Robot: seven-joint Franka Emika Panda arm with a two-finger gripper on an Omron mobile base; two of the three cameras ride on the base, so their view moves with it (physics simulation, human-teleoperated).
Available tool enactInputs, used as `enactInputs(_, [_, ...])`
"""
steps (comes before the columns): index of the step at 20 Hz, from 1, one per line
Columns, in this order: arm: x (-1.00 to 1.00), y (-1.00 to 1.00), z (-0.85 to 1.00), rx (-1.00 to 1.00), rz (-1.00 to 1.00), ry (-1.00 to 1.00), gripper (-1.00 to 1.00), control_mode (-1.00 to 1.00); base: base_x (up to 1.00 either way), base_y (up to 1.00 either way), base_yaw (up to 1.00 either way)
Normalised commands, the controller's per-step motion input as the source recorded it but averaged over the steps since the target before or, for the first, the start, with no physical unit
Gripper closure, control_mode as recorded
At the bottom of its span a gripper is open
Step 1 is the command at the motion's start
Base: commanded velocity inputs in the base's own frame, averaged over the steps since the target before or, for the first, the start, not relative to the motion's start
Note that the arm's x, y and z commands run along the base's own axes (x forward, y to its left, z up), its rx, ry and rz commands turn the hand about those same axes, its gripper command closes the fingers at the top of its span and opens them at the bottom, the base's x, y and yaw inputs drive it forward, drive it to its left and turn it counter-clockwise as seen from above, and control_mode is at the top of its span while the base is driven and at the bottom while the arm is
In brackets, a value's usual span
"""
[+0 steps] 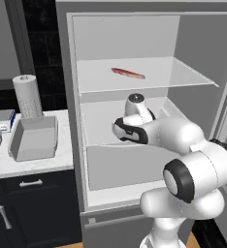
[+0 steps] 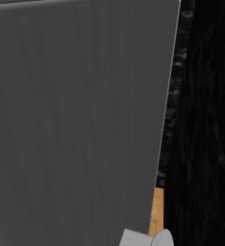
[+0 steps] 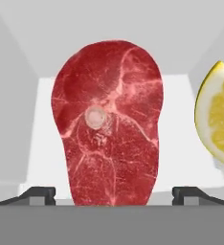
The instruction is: Place one lemon wedge and one steak in each tupperware on the nearby counter, to pack two identical lunches.
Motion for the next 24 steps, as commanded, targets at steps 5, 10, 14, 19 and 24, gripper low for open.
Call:
enactInputs(5, [0.11, -0.01, -0.45, 0.0, 0.0, -0.13, 1.0, -1.0, 0.0, 0.0, 0.0])
enactInputs(10, [-0.14, 0.0, -0.32, -0.06, 0.0, -0.09, 1.0, -1.0, 0.0, 0.0, 0.0])
enactInputs(14, [-0.97, 0.0, 0.46, 0.0, -0.07, -0.21, 1.0, -1.0, 0.0, 0.0, 0.0])
enactInputs(19, [-1.0, 0.0, 1.0, 0.04, -0.14, -0.09, 1.0, -1.0, 0.0, 0.0, 0.0])
enactInputs(24, [-1.0, -0.07, 0.84, 0.14, -0.08, 0.15, 1.0, -1.0, 0.0, 0.0, 0.0])
